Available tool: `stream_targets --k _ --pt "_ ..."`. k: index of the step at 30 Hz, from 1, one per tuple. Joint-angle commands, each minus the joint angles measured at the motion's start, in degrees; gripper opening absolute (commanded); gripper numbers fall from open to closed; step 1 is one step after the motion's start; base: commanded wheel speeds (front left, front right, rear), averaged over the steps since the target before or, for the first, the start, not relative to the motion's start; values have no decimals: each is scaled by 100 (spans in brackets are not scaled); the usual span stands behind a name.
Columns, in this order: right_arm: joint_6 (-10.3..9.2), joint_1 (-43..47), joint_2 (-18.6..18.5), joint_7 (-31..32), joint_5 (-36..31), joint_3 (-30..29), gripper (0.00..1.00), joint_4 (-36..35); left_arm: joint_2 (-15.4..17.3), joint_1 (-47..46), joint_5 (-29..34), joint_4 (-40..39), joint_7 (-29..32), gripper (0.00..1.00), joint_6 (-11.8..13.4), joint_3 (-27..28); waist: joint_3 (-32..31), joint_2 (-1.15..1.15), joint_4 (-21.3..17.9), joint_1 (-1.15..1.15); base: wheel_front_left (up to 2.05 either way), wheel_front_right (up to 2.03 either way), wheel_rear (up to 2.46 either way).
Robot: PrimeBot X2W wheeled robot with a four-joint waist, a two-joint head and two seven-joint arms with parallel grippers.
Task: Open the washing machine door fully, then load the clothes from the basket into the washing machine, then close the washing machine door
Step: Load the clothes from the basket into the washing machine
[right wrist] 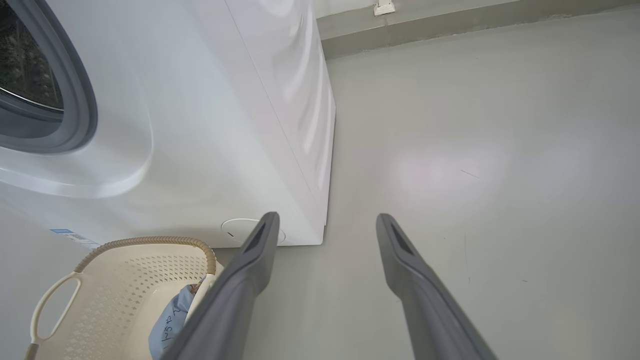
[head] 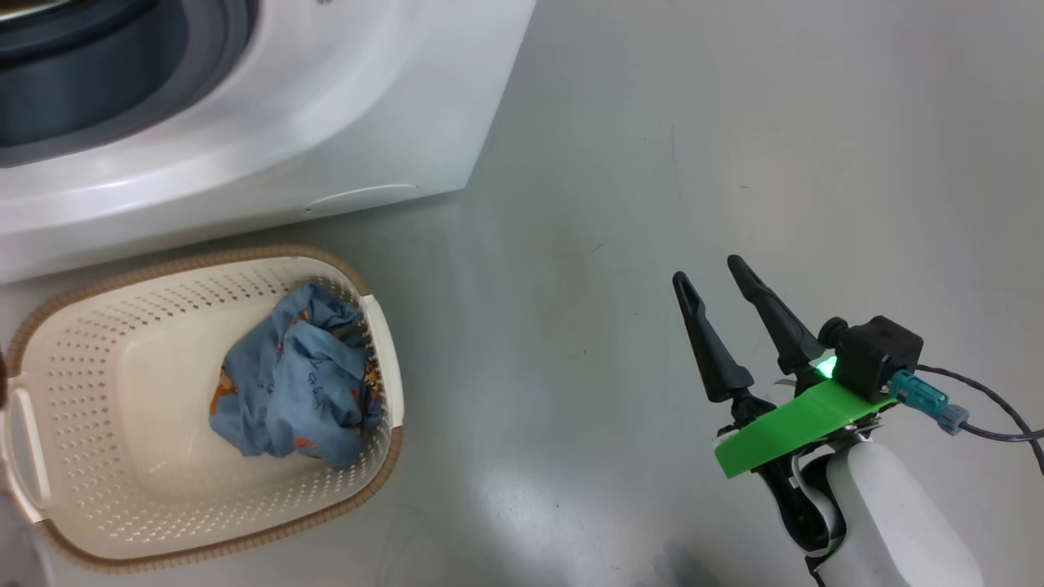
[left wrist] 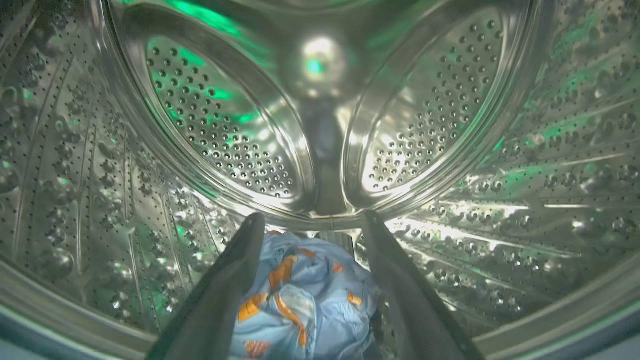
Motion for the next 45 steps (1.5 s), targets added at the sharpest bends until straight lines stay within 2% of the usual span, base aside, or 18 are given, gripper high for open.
stream_targets --k 1,11,21,45 --pt "17 63 -35 -69 -61 72 100 -116 229 213 -11 -183 -29 100 -8 61 -51 0 46 0 0 0 0" --pt "17 142 -195 -69 -67 -11 100 -76 -85 1250 29 -647 -29 100 -8 178 -363 0 274 0 0 0 0" --pt "17 363 -417 -69 -54 -161 100 -12 -514 2507 0 -1503 -29 100 -8 257 -865 0 589 0 0 0 0" --pt "17 1523 -810 -69 164 -294 100 155 -1038 5319 105 -2790 -29 100 -9 369 -2527 0 968 0 0 0 0"
